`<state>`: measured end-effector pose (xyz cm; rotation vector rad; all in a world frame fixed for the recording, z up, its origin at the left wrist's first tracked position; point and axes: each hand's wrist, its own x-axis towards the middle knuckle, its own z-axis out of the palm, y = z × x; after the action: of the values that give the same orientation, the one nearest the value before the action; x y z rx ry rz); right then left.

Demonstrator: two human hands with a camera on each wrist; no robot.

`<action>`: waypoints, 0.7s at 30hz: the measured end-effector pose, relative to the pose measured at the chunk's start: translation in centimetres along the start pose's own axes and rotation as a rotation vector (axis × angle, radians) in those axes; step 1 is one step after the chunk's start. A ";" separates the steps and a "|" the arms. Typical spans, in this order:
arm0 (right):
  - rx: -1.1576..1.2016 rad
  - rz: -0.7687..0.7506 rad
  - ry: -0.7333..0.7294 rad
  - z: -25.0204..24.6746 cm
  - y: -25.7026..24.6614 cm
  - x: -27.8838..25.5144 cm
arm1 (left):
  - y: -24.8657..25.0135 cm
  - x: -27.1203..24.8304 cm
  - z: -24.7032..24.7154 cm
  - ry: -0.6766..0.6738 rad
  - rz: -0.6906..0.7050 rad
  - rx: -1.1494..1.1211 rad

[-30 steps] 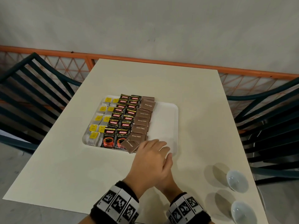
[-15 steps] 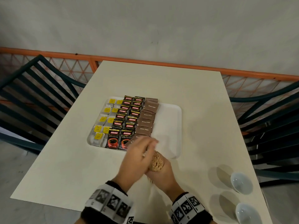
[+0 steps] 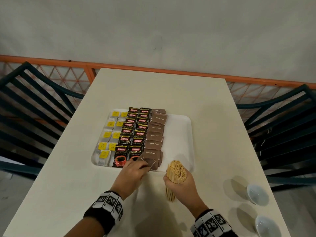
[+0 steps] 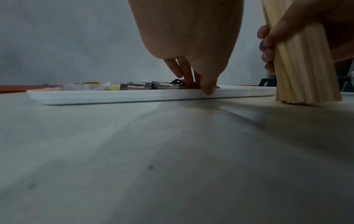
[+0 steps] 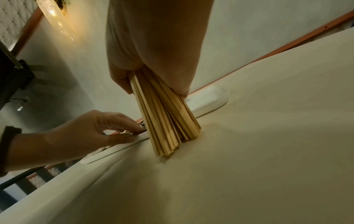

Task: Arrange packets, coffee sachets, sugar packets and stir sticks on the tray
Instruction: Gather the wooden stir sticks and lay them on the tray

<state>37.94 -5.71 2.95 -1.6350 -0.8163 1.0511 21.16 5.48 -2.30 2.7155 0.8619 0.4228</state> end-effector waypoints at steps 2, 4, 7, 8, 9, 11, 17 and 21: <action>-0.021 -0.027 0.026 -0.2 0.1 0.1 | -0.1 0.2 0.3 0.036 0.034 0.017; -0.038 -0.037 0.054 -0.2 0.1 -0.1 | 0.2 0.5 0.5 0.044 0.058 0.019; -0.041 -0.062 0.076 -0.1 0.1 -0.2 | 0.8 1.0 0.5 0.099 0.075 0.032; -0.042 -0.070 0.075 0.0 0.1 -0.3 | 1.0 1.2 0.6 0.106 0.076 0.039; -0.045 -0.073 0.075 0.0 0.0 -0.4 | 1.1 1.3 0.7 0.108 0.071 0.044; -0.054 -0.084 0.080 0.2 0.0 -0.4 | 1.2 1.2 0.9 0.129 0.056 0.042; 0.005 -0.159 0.026 1.5 -0.7 -0.2 | 3.1 1.3 -1.7 0.329 -0.110 -0.261; 0.014 -0.137 0.013 2.1 -0.6 -0.3 | 7.4 2.8 -5.2 0.404 -0.012 -0.377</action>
<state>35.90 -5.05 3.30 -1.5496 -0.8973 0.9473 25.36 2.16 5.46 2.3091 0.7934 1.0418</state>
